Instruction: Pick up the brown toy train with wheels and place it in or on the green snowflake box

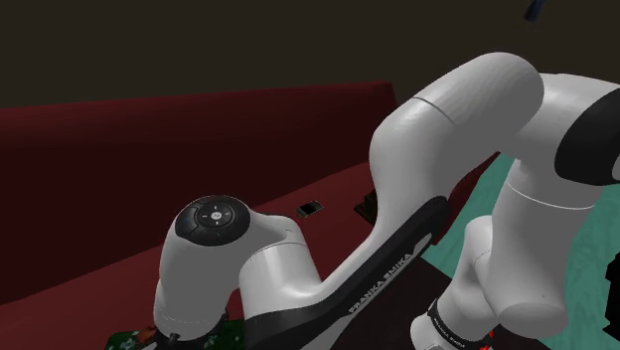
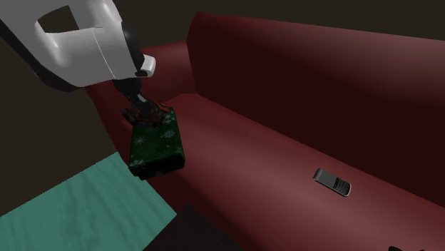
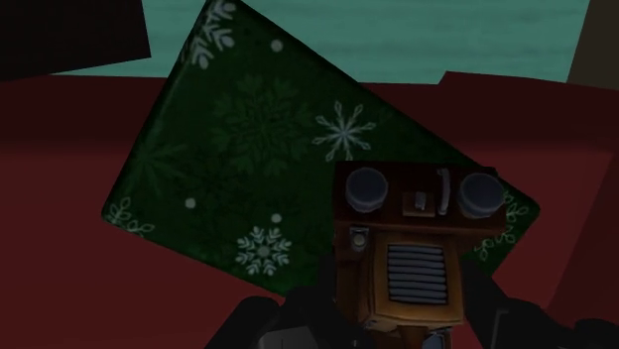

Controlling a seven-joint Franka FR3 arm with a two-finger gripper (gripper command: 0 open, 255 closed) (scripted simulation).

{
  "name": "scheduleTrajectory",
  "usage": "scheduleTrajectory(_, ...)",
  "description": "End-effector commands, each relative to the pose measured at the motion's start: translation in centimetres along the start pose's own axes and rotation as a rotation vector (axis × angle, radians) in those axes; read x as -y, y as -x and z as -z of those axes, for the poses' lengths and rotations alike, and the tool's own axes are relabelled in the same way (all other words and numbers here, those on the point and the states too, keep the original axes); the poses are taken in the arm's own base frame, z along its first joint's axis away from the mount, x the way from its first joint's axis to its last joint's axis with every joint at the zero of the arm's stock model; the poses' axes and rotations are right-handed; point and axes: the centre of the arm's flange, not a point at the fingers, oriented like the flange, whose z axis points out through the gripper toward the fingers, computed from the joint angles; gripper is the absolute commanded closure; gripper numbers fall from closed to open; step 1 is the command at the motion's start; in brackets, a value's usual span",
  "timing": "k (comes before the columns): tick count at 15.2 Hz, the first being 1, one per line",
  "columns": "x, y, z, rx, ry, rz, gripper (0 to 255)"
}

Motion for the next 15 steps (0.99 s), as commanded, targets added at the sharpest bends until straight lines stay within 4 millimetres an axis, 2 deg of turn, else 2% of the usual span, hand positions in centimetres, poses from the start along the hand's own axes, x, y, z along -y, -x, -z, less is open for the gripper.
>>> scheduleTrajectory(1,-0.4,0.1,-1.3,0.002,0.006,-0.003,255)
scheduleTrajectory(4,-0.7,0.4,-2.8,0.002,0.006,-0.003,255)
scheduleTrajectory(12,-0.7,0.4,-2.8,0.002,0.006,-0.003,255)
scheduleTrajectory(13,-0.9,0.7,-2.7,0.002,0.006,-0.003,0)
scheduleTrajectory(15,-1.3,0.5,-2.7,0.002,0.006,-0.003,0)
